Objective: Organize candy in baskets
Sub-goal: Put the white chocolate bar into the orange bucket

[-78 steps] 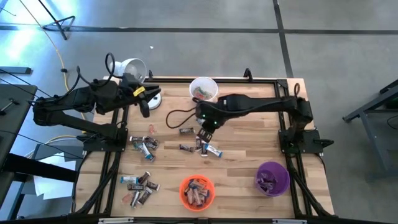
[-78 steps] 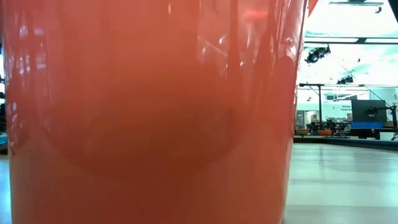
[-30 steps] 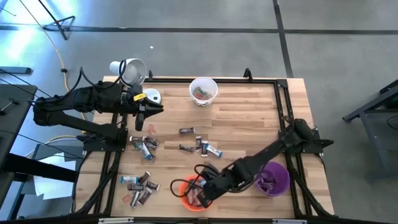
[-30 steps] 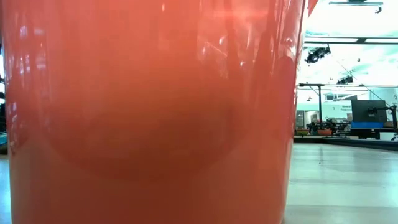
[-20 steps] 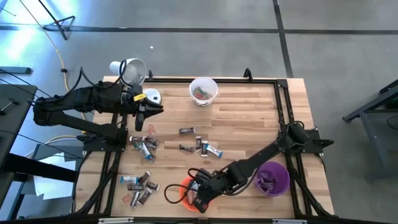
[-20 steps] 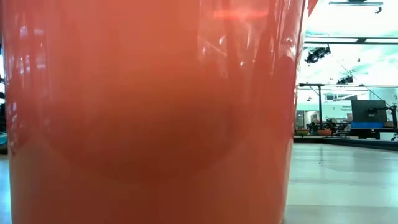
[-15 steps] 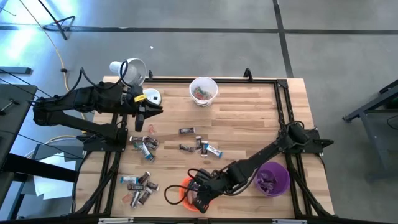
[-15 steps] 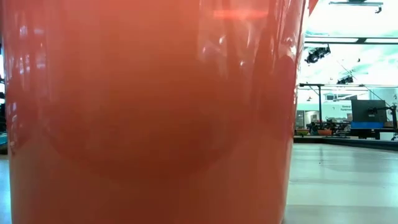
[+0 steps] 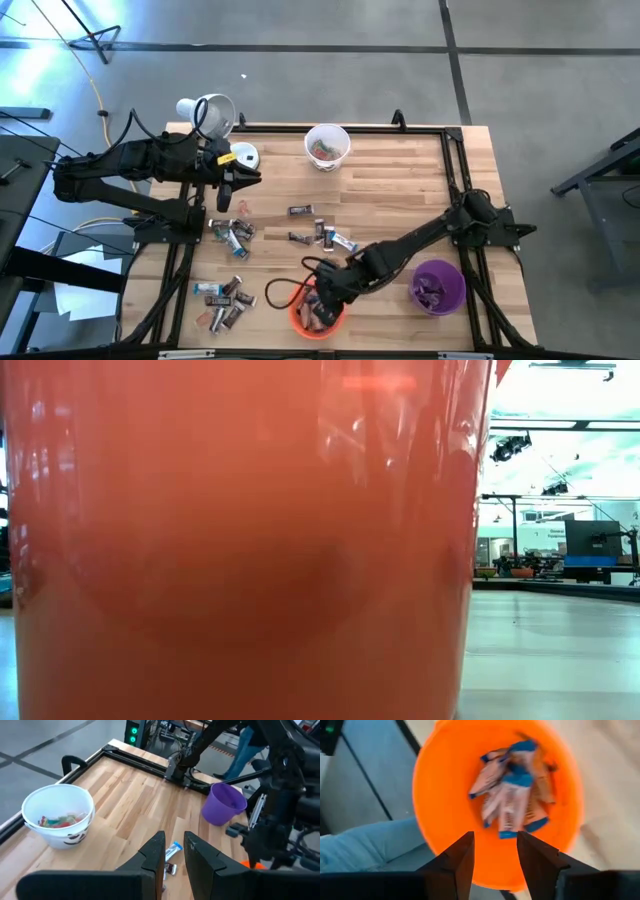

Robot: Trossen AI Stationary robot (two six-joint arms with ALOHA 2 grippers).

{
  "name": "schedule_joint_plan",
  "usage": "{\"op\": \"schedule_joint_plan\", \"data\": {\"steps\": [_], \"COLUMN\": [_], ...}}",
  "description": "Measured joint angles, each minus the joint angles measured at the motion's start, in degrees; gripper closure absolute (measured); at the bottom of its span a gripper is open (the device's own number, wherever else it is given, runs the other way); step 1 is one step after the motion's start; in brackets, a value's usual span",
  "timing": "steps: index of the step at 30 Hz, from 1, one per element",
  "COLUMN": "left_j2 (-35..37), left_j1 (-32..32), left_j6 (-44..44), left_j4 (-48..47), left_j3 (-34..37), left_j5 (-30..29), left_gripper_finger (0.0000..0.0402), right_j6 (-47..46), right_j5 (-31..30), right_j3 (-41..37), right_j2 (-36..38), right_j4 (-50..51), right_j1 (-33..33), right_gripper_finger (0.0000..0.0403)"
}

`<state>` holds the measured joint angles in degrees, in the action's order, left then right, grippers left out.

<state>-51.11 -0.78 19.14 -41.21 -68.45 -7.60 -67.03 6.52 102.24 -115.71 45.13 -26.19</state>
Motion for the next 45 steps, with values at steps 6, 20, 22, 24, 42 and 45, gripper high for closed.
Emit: {"op": "schedule_joint_plan", "data": {"steps": [6, 20, 22, 24, 42, 45], "left_j2": [0.00, 0.00, 0.00, 0.00, 0.00, 0.00], "left_j1": [-0.02, 0.02, 0.03, 0.04, 0.07, 0.06], "left_j6": [-3.55, -12.06, -13.13, -13.77, -13.82, -12.71], "left_j4": [0.27, 1.96, 2.04, 2.14, 2.28, 3.26], "left_j3": [0.00, 0.00, 0.00, 0.00, 0.00, 0.00], "left_j5": [-1.74, -11.57, -12.74, -13.80, -15.16, -16.51], "left_gripper_finger": [0.0346, 0.0346, 0.0346, 0.0346, 0.0346, 0.0346], "right_j6": [1.47, 5.49, 7.65, 10.55, 27.97, 32.31], "right_j5": [-0.09, -2.98, -2.72, -2.12, -3.37, -3.24], "right_j3": [0.00, 0.02, 0.02, 0.02, 0.07, 0.07], "right_j2": [2.36, 5.26, 5.26, 5.25, 2.86, 1.45], "right_j4": [7.66, 20.22, 22.34, 24.29, 25.55, 25.79], "right_j1": [3.68, 13.22, 14.90, 16.52, 23.18, 24.07], "right_gripper_finger": [0.0263, 0.0263, 0.0263, 0.0263, 0.0263, 0.0263]}}
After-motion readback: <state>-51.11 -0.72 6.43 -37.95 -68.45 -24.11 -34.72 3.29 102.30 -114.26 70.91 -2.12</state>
